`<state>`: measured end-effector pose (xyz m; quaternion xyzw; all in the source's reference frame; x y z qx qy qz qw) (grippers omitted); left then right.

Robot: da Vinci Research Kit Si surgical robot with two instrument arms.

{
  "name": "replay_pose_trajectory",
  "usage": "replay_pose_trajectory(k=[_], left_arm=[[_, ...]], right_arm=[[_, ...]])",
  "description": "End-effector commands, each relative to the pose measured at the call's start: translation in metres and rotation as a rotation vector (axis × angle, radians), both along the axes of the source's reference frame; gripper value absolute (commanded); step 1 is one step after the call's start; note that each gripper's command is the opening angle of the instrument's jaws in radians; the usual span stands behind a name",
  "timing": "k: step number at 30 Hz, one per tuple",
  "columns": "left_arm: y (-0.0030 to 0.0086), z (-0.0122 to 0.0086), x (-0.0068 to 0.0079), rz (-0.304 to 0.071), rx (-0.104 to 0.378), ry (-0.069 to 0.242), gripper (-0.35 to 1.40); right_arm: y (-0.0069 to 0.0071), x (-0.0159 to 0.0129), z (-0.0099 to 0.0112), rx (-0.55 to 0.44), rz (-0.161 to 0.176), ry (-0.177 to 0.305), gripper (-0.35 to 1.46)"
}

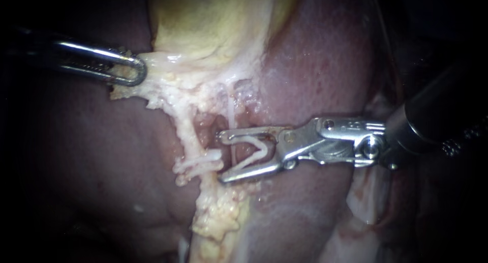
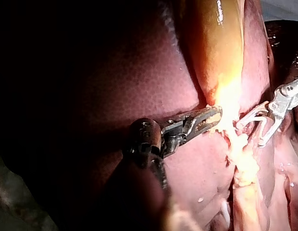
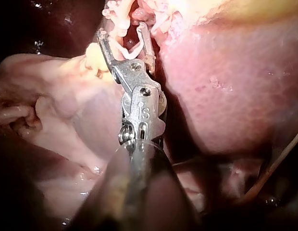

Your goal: Clipping third clip left tube

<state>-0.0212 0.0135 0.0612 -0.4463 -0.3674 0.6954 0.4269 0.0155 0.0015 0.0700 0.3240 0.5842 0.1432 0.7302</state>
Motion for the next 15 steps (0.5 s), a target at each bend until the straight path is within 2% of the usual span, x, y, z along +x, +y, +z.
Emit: replay_pose_trajectory(k=[1,11,15], left_arm=[[0.0,0.0,0.0,0.0,0.0,0.0,-0.35],[0.0,0.0,0.0,0.0,0.0,0.0,-0.35],[-0.0001,0.0,-0.0001,0.0,0.0,0.0,-0.35]], right_arm=[[0.0,0.0,0.0002,-0.001,0.001,0.001,0.5],[0.0009,0.0004,0.0014,0.018,0.005,0.005,0.5],[0.0009,0.001,0.0013,0.044,0.001,0.039,0.5]])
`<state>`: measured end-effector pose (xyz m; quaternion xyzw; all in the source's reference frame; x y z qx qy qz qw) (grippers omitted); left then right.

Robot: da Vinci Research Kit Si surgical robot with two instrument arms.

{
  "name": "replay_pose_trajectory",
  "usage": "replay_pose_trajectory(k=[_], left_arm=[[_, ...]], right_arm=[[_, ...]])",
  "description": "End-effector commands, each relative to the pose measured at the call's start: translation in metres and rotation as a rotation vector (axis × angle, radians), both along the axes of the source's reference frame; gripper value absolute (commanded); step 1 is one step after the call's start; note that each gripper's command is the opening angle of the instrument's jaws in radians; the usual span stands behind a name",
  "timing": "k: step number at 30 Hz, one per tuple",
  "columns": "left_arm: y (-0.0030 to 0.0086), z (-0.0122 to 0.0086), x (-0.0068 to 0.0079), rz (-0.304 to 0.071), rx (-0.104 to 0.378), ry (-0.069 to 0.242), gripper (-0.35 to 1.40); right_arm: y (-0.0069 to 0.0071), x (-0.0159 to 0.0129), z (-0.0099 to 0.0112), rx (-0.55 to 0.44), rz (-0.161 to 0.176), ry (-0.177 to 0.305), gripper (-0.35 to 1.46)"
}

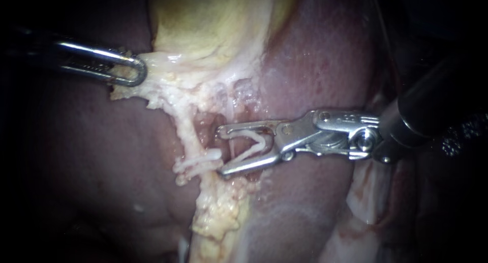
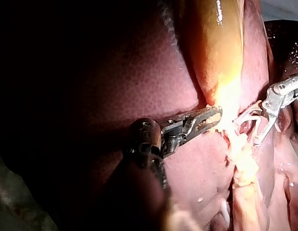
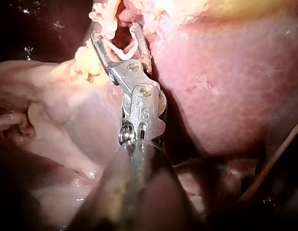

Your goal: Clipping third clip left tube

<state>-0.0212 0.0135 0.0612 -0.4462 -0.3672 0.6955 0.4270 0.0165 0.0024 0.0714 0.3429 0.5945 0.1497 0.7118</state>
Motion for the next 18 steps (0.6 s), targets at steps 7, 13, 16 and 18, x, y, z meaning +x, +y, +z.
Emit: replay_pose_trajectory(k=[7,13,16,18], left_arm=[[0.0,0.0001,-0.0001,0.0,0.0,0.0,-0.35],[0.0,0.0001,-0.0001,-0.001,-0.001,0.0,-0.35],[-0.0001,0.0001,-0.0001,-0.001,-0.001,0.001,-0.35],[-0.0001,0.0001,-0.0002,-0.001,-0.001,0.001,-0.35]], right_arm=[[0.0,0.0019,-0.0003,0.03,-0.008,0.045,0.5],[0.0,0.0035,-0.0005,0.055,0.01,0.055,0.5],[-0.0001,0.0042,-0.0007,0.056,0.011,0.059,0.5],[-0.0002,0.0046,-0.0008,0.062,0.013,0.059,0.5]])
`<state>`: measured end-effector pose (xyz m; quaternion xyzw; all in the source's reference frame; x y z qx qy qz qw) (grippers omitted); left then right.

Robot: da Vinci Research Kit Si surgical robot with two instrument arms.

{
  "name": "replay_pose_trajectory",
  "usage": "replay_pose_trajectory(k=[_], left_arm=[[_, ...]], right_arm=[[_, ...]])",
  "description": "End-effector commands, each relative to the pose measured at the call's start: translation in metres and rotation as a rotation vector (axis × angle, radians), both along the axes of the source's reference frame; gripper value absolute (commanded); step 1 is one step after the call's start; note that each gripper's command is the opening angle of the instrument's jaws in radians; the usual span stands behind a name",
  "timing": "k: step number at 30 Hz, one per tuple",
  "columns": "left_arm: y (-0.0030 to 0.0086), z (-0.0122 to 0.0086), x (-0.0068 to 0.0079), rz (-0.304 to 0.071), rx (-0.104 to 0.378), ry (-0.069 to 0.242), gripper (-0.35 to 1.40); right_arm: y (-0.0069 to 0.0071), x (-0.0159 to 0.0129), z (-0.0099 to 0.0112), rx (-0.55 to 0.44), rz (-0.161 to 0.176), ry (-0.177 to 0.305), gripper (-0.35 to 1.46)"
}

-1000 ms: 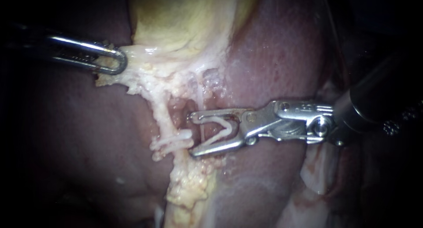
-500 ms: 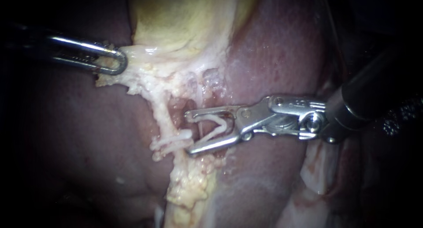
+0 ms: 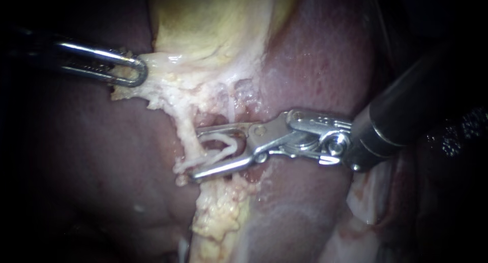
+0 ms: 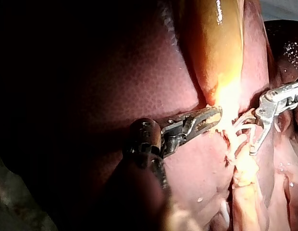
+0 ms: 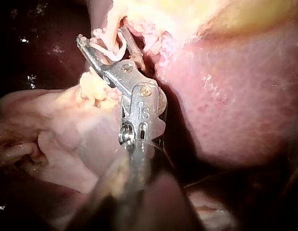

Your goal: Clipping third clip left tube

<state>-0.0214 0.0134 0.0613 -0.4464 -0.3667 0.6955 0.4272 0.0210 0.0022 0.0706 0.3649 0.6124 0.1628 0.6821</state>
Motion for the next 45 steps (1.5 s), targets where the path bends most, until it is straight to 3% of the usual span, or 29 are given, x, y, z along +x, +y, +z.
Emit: replay_pose_trajectory(k=[1,10,22,31,39,45], left_arm=[[0.0,0.0,0.0,0.0,0.0,0.0,-0.35],[0.0,0.0001,-0.0001,-0.001,-0.001,0.001,-0.35],[0.0,0.0001,-0.0002,-0.001,-0.001,0.001,-0.35],[0.0,0.0002,-0.0002,-0.001,-0.001,0.001,-0.35],[0.0,0.0002,-0.0002,-0.001,-0.001,0.001,-0.35],[0.0,0.0002,-0.0002,-0.001,-0.001,0.001,-0.35]], right_arm=[[-0.0001,0.0003,-0.0001,0.001,-0.001,0.005,0.5],[-0.0001,0.0027,-0.0004,0.024,0.022,0.021,0.5],[0.0005,0.0038,-0.0008,0.03,0.04,0.031,0.5],[0.0017,0.0034,-0.0039,0.05,0.051,0.047,0.5],[0.0016,0.0033,-0.0068,0.061,0.045,0.054,0.48],[0.0015,0.0032,-0.0078,0.064,0.042,0.058,0.44]])
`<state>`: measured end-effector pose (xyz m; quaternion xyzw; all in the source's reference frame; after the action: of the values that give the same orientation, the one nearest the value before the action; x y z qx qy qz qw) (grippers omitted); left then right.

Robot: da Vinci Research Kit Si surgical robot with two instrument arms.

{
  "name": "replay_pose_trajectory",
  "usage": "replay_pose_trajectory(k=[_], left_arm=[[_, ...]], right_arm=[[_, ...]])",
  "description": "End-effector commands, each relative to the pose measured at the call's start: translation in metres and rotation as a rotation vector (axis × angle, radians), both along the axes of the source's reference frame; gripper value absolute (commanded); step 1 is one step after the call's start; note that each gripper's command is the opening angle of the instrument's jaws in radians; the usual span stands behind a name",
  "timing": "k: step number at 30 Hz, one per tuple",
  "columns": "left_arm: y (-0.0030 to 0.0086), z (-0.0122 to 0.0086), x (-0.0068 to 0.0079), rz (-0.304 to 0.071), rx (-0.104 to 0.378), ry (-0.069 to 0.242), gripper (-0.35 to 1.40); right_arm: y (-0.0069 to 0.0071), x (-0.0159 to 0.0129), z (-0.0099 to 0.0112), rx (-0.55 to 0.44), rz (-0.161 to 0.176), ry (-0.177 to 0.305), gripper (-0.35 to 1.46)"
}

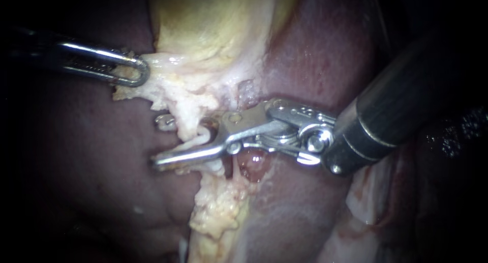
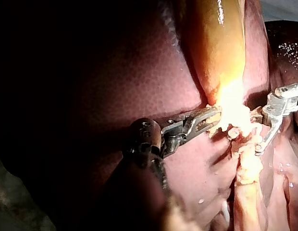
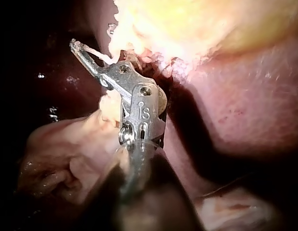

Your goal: Clipping third clip left tube

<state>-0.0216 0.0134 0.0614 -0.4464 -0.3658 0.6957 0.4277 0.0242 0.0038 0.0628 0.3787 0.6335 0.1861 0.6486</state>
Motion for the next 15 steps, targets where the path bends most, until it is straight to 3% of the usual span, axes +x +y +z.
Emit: replay_pose_trajectory(k=[1,12,15], left_arm=[[0.0,0.0,0.0,0.001,0.0,0.0,-0.35],[0.0,0.0,0.0,0.001,0.0,-0.001,-0.35],[0.0,0.0,0.0,0.001,0.0,-0.001,-0.35]], right_arm=[[0.0,-0.0001,0.0,-0.001,0.0,0.0,0.41],[-0.0002,-0.0011,-0.0001,0.022,-0.006,-0.003,0.05],[-0.0003,-0.0014,-0.0001,0.062,-0.008,-0.013,-0.3]])
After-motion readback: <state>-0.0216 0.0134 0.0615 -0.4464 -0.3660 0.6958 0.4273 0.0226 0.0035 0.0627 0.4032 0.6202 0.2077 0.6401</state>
